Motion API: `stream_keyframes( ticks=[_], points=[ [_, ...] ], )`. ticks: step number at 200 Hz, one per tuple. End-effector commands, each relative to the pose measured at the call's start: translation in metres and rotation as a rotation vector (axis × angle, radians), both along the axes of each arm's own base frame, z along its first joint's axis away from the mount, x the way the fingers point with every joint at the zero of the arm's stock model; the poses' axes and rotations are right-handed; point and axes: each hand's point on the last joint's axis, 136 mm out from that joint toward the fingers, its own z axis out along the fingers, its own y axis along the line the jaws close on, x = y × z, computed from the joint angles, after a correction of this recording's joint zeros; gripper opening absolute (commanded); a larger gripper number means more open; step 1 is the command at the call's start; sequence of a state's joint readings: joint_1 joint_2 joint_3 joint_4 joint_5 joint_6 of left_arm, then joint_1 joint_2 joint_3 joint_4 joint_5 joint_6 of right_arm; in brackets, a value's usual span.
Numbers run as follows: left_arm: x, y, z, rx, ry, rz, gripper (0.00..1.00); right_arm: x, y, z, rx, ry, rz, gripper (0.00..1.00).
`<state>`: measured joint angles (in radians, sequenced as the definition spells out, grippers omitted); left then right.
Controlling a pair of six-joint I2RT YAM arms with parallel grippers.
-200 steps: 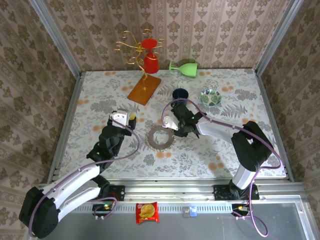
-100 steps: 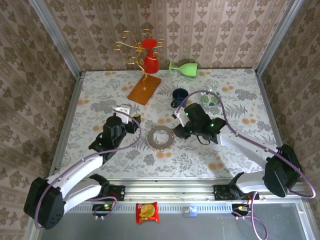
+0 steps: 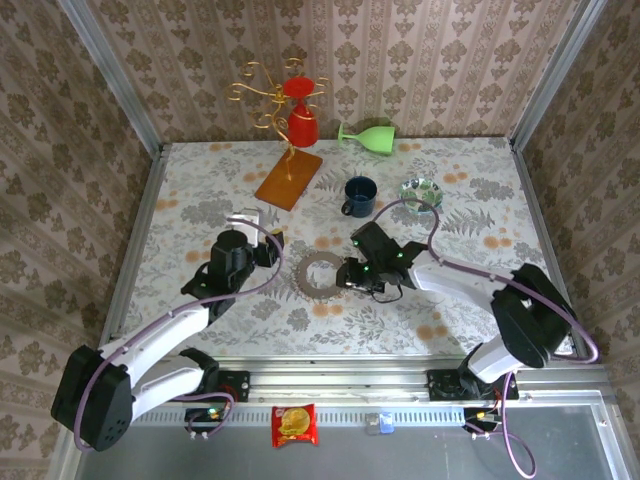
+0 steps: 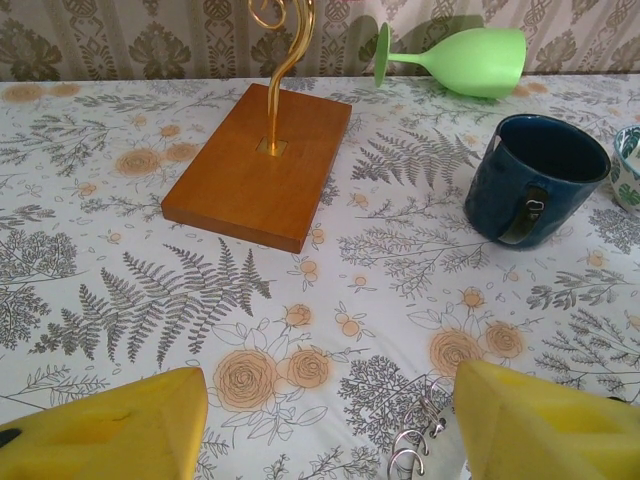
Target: Put the keys on the keyring
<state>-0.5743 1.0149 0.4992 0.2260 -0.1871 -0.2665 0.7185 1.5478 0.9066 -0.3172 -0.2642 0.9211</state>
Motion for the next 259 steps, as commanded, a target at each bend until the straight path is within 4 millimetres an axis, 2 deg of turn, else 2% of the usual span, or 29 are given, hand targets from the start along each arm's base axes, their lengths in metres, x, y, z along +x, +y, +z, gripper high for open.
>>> stream_keyframes(
  ticks=[1,105,145,160,189,217,239,259],
  points=[
    [0.0,0.006,0.007,-0.028,-0.007,0.028,0.66,-0.007,0.017,0.002,0.051,0.103,-0.052,0.32],
    [-0.005,0.007,0.008,-0.031,-0.018,-0.004,0.67,-0.012,0.028,-0.044,-0.041,0.265,-0.146,0.29],
    [-0.006,0.013,0.006,-0.04,-0.021,0.005,0.66,-0.009,0.031,-0.048,-0.053,0.282,-0.147,0.24],
    [-0.005,0.015,0.004,-0.043,-0.018,0.01,0.66,-0.01,0.031,-0.049,-0.057,0.291,-0.147,0.17],
    [-0.005,0.016,0.002,-0.051,-0.015,0.013,0.66,-0.012,0.025,-0.05,-0.084,0.298,-0.154,0.13],
    [-0.003,0.018,0.002,-0.052,-0.016,0.017,0.66,-0.01,0.017,-0.046,-0.106,0.286,-0.148,0.03],
    [-0.003,0.018,0.003,-0.048,-0.023,0.015,0.66,-0.01,0.008,-0.037,-0.145,0.242,-0.083,0.0],
    [-0.002,0.016,0.006,-0.043,-0.038,0.0,0.66,-0.014,0.006,-0.032,-0.171,0.185,0.069,0.0]
  ],
)
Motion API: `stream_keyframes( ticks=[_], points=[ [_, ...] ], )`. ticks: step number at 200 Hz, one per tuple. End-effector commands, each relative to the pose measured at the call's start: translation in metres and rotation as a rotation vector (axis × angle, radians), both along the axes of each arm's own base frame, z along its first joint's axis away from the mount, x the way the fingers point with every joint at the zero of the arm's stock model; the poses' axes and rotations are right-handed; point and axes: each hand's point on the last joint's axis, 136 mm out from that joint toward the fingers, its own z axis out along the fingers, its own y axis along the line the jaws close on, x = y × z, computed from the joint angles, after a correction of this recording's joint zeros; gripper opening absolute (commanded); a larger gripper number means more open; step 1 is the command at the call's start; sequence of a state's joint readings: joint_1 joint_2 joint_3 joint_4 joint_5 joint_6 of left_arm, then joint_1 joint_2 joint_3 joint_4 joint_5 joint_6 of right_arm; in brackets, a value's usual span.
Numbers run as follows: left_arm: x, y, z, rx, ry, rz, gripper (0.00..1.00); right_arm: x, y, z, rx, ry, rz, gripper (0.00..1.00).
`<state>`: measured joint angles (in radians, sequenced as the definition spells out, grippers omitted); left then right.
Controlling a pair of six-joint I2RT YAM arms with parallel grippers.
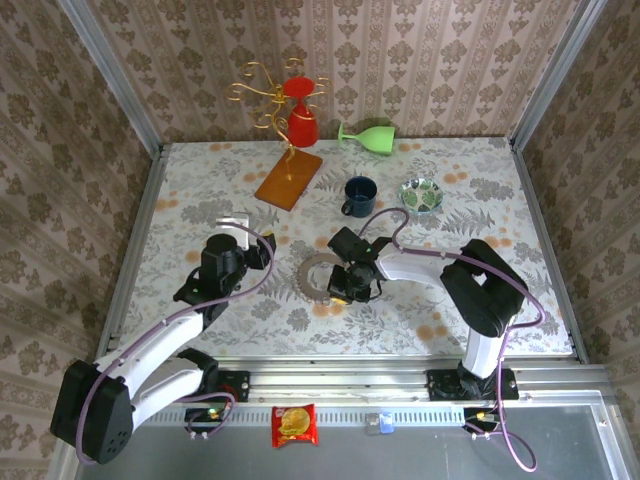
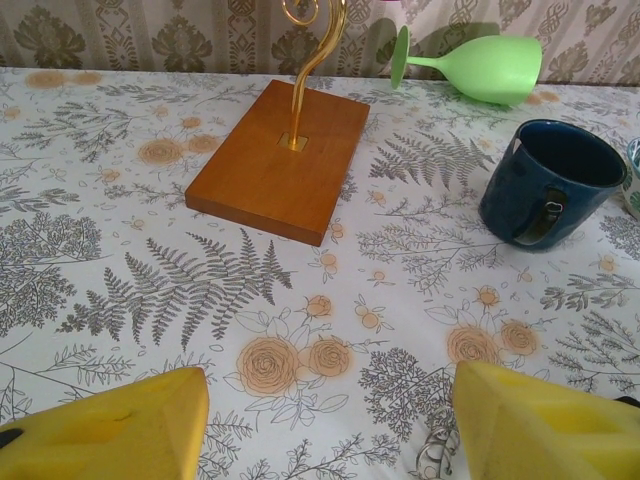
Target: Put the keys on the keyring
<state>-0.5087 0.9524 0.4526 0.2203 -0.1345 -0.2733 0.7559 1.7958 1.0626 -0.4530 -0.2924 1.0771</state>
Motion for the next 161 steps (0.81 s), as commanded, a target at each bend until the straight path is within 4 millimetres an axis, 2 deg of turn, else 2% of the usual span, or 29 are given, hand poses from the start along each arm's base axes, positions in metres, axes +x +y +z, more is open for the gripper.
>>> stream_keyframes(
  ticks=[1,29,54,92,106,110,122,161],
  points=[
    [0.002,-0.002,0.01,-0.015,-0.044,-0.019,0.66,-0.004,-0.01,0.017,-0.033,-0.065,0.179,0.0],
    [0.002,-0.004,0.016,0.004,-0.065,-0.035,0.65,-0.013,-0.011,0.022,-0.049,-0.195,0.482,0.0],
    [0.001,-0.007,0.022,0.015,-0.086,-0.061,0.64,-0.008,-0.02,0.034,-0.06,-0.35,0.638,0.0],
    [-0.002,-0.018,0.037,0.043,-0.144,-0.141,0.63,0.015,-0.012,0.089,-0.015,-0.722,0.758,0.0],
    [-0.005,-0.026,0.041,0.061,-0.172,-0.197,0.61,0.017,-0.011,0.1,-0.007,-0.831,0.807,0.0],
    [-0.006,-0.029,0.041,0.069,-0.18,-0.219,0.61,0.017,-0.011,0.112,0.003,-0.885,0.814,0.0],
    [-0.01,-0.036,0.045,0.091,-0.206,-0.279,0.6,0.019,-0.012,0.125,0.014,-0.982,0.833,0.0],
    [-0.03,-0.061,0.054,0.178,-0.304,-0.496,0.55,0.014,-0.007,0.156,0.106,-1.205,0.914,0.0]
  ],
)
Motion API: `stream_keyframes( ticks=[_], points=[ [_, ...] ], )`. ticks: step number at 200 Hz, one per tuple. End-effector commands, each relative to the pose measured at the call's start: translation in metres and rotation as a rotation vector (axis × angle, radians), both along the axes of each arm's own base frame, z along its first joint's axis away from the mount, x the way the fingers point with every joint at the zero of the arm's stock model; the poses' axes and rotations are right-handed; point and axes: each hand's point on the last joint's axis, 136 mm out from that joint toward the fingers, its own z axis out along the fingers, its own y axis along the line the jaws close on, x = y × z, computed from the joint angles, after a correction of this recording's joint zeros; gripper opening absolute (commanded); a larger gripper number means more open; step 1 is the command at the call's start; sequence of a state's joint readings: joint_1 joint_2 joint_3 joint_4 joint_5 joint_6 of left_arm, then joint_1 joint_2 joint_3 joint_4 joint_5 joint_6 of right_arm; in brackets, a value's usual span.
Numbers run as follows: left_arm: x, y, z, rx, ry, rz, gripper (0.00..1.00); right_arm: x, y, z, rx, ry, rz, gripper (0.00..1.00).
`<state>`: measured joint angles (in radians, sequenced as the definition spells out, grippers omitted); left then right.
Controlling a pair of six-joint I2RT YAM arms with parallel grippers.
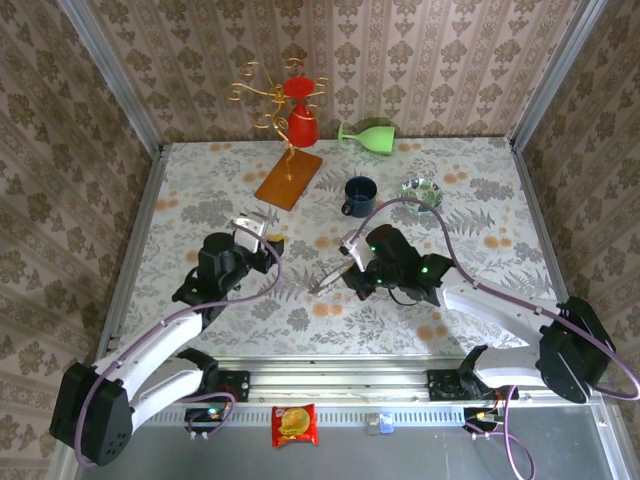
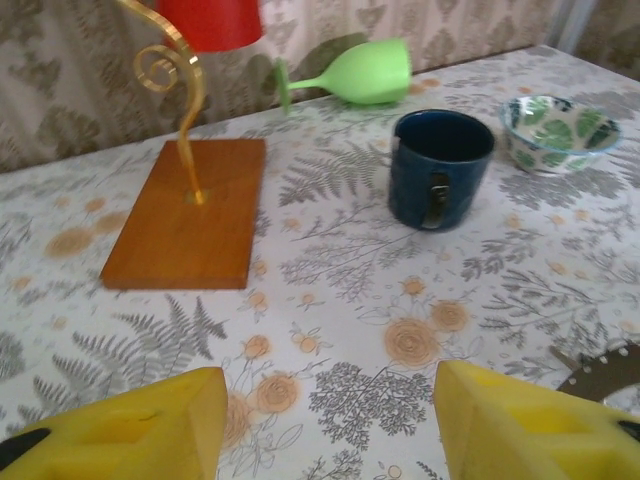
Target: Put the keys on the keyring
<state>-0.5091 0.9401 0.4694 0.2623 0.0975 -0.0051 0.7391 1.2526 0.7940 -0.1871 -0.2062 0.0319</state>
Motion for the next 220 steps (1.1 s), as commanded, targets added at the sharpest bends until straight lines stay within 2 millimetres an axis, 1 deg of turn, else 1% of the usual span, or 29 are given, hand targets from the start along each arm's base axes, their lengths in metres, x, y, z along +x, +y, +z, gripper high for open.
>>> stream_keyframes(
  ticks=[1,16,46,63,69,80,108,126,155,203,220],
  points=[
    [-0.016,-0.024,0.033,0.047,-0.157,-0.201,0.55,0.004,0.013,0.032,0.085,-0.205,0.137,0.0],
    [-0.029,-0.034,0.031,0.075,-0.198,-0.304,0.52,-0.001,0.017,0.042,0.112,-0.255,0.202,0.0],
    [-0.057,-0.05,0.034,0.088,-0.283,-0.496,0.44,-0.009,0.025,0.058,0.147,-0.293,0.309,0.0],
    [-0.075,-0.059,0.034,0.076,-0.306,-0.61,0.41,-0.014,0.028,0.064,0.151,-0.332,0.369,0.0],
    [-0.086,-0.064,0.035,0.063,-0.316,-0.679,0.4,-0.016,0.029,0.066,0.152,-0.349,0.391,0.0],
    [-0.1,-0.071,0.032,0.053,-0.326,-0.768,0.39,-0.019,0.031,0.069,0.153,-0.382,0.429,0.0],
    [-0.123,-0.085,0.025,0.026,-0.313,-0.907,0.36,-0.02,0.035,0.076,0.157,-0.422,0.472,0.0],
    [-0.129,-0.089,0.019,0.02,-0.294,-0.948,0.34,-0.022,0.037,0.079,0.162,-0.437,0.494,0.0],
    [-0.135,-0.092,0.017,0.011,-0.28,-0.984,0.34,-0.024,0.04,0.083,0.157,-0.465,0.514,0.0],
    [-0.136,-0.098,0.011,0.022,-0.269,-1.002,0.32,-0.029,0.047,0.089,0.154,-0.487,0.55,0.0],
    [-0.136,-0.099,0.008,0.03,-0.268,-1.002,0.28,-0.03,0.049,0.091,0.156,-0.491,0.561,0.0]
  ],
)
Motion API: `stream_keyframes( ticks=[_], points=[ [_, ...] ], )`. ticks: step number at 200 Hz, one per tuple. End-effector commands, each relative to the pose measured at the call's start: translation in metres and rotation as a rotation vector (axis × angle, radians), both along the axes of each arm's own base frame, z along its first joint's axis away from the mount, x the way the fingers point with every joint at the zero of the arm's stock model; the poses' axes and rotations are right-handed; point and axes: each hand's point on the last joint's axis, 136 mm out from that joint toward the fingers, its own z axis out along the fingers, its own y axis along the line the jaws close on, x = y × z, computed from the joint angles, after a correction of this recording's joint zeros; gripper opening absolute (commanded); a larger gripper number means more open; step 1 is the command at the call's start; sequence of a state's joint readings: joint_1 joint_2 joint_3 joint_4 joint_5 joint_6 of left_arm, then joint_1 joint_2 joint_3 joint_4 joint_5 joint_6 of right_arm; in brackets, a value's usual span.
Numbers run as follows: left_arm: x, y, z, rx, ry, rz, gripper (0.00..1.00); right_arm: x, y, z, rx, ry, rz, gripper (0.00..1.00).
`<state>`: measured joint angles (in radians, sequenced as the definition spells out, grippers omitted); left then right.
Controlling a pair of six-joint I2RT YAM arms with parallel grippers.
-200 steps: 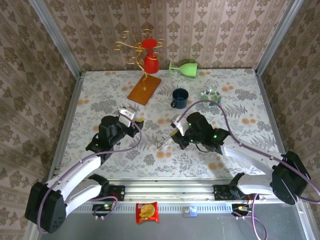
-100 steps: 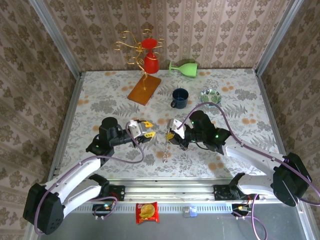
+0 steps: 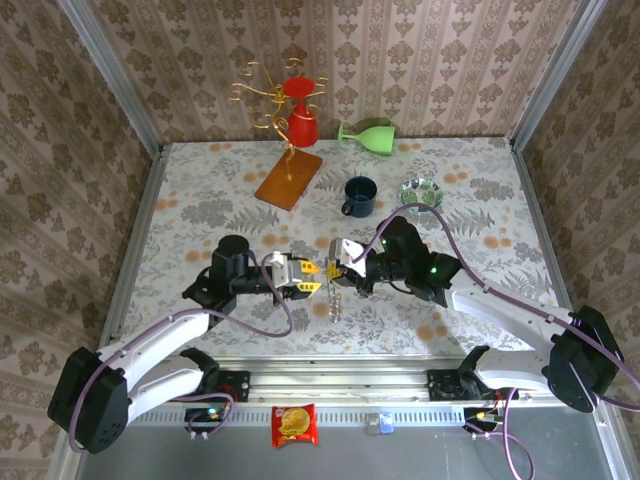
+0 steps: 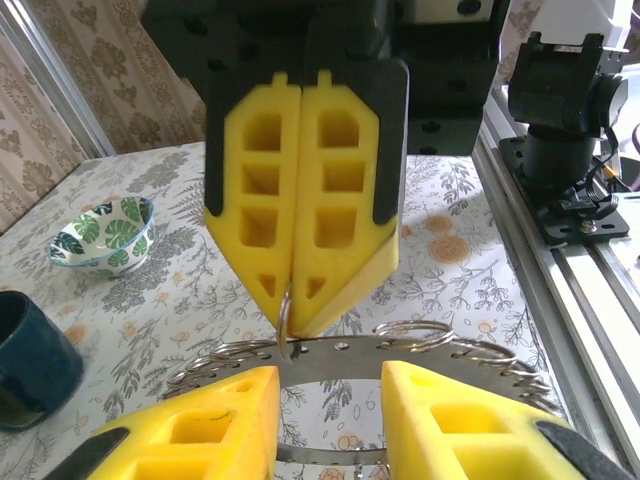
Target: Put the keys on the keyring
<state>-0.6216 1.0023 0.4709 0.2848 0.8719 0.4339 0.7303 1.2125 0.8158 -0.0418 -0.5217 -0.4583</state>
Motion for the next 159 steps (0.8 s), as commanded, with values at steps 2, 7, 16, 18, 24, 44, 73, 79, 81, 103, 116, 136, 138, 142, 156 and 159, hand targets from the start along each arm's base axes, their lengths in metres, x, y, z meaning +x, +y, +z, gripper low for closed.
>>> stream_keyframes(
  ticks=[2,7,16,18,24,44,73,79,81,103,116,136,138,142,156,159],
  points=[
    [-0.005,-0.003,0.003,-0.012,-0.038,-0.041,0.28,-0.003,0.01,0.029,0.054,-0.073,0.056,0.0],
    [-0.005,-0.004,0.002,-0.01,-0.04,-0.038,0.28,-0.004,0.01,0.029,0.052,-0.073,0.059,0.0],
    [-0.004,-0.004,0.002,-0.01,-0.047,-0.034,0.27,-0.005,0.011,0.028,0.045,-0.074,0.067,0.0],
    [-0.004,-0.004,0.002,-0.011,-0.048,-0.033,0.27,-0.006,0.011,0.028,0.044,-0.073,0.068,0.0],
    [-0.004,-0.005,0.003,-0.012,-0.05,-0.031,0.26,-0.006,0.012,0.028,0.039,-0.073,0.072,0.0],
    [-0.004,-0.005,0.005,-0.018,-0.058,-0.034,0.24,-0.007,0.012,0.024,0.024,-0.074,0.082,0.0],
    [-0.005,-0.006,0.005,-0.017,-0.055,-0.042,0.23,-0.008,0.014,0.02,-0.003,-0.084,0.092,0.0],
    [-0.005,-0.007,0.004,-0.017,-0.054,-0.043,0.23,-0.008,0.013,0.018,-0.011,-0.086,0.094,0.0],
    [-0.005,-0.007,0.004,-0.016,-0.054,-0.043,0.22,-0.009,0.014,0.017,-0.014,-0.085,0.096,0.0],
    [-0.005,-0.006,0.003,-0.012,-0.051,-0.039,0.21,-0.011,0.013,0.014,-0.035,-0.092,0.109,0.0],
    [-0.004,-0.006,0.002,-0.008,-0.055,-0.03,0.21,-0.012,0.013,0.013,-0.044,-0.094,0.113,0.0],
    [-0.001,-0.006,0.002,-0.008,-0.058,-0.017,0.21,-0.013,0.012,0.012,-0.053,-0.091,0.121,0.0],
    [-0.002,-0.006,0.003,-0.008,-0.058,-0.018,0.21,-0.014,0.012,0.012,-0.054,-0.09,0.123,0.0],
    [-0.001,-0.007,0.003,-0.009,-0.06,-0.016,0.21,-0.014,0.013,0.012,-0.055,-0.091,0.125,0.0],
    [-0.001,-0.007,0.003,-0.008,-0.062,-0.014,0.21,-0.015,0.012,0.009,-0.067,-0.086,0.13,0.0],
    [-0.002,-0.007,0.002,-0.008,-0.06,-0.016,0.21,-0.016,0.013,0.009,-0.069,-0.088,0.132,0.0]
  ],
)
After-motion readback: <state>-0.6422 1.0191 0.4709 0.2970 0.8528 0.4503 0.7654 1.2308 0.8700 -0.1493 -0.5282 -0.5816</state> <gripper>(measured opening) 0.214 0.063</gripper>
